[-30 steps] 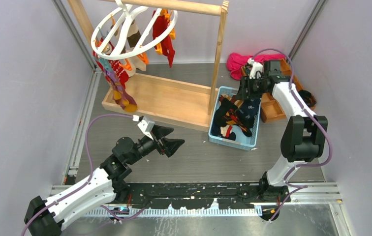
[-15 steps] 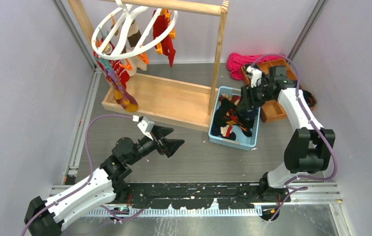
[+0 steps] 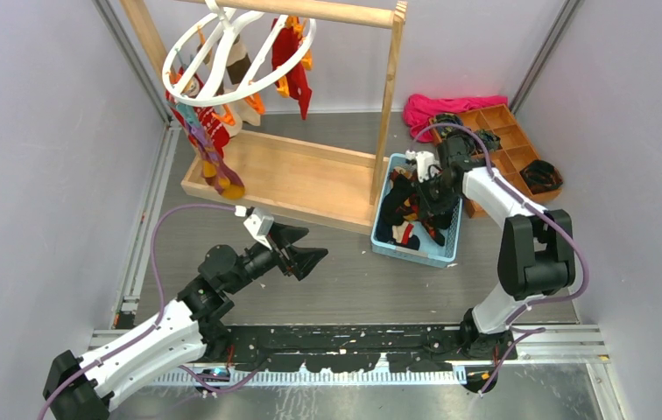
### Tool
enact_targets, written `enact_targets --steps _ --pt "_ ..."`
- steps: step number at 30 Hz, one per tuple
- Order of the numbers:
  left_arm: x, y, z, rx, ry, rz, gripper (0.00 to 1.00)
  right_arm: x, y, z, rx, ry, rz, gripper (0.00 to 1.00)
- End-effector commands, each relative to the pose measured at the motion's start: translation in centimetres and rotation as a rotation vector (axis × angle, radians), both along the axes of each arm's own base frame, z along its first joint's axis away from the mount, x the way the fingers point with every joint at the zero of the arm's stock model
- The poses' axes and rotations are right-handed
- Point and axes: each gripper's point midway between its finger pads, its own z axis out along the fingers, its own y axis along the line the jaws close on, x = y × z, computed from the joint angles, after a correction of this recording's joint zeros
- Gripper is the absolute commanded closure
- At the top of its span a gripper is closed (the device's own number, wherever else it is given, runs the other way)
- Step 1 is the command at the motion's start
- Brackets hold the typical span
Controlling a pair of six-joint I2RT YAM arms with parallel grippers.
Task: Clip the socks to the hanger
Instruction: Adjust the sock in the bin.
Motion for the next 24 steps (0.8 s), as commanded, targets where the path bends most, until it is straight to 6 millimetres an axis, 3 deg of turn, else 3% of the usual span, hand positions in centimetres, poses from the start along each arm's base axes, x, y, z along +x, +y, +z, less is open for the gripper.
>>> enact_targets --steps 1,5,7,16,21,24 --pt "-0.1 0.1 0.7 -0.019 -0.02 0.002 0.19 4.9 -1.1 6.8 0.028 -0.265 -0.11 0.94" --pt "-0.1 0.2 0.8 -0.02 -0.023 0.005 0.19 7.3 -2.5 13.6 0.132 -0.413 -0.198 0.97" --pt "-0.2 0.2 0.8 -0.019 -0.026 0.006 0.19 7.9 -3.3 15.1 0.129 -0.444 -0.213 0.97" --pt "-0.2 0.2 1.0 -0.022 -0.03 0.002 0.19 8.5 -3.0 14.3 0.133 -0.395 -0.188 0.96" --pt "-0.2 0.3 0.9 -0.016 -0.029 0.008 0.19 5.7 0.2 15.2 0.279 -0.335 -0.034 0.95" --pt "-0.1 0.2 0.9 -0.015 -0.03 0.005 0.19 3.6 1.2 14.3 0.332 -0.249 0.025 0.95"
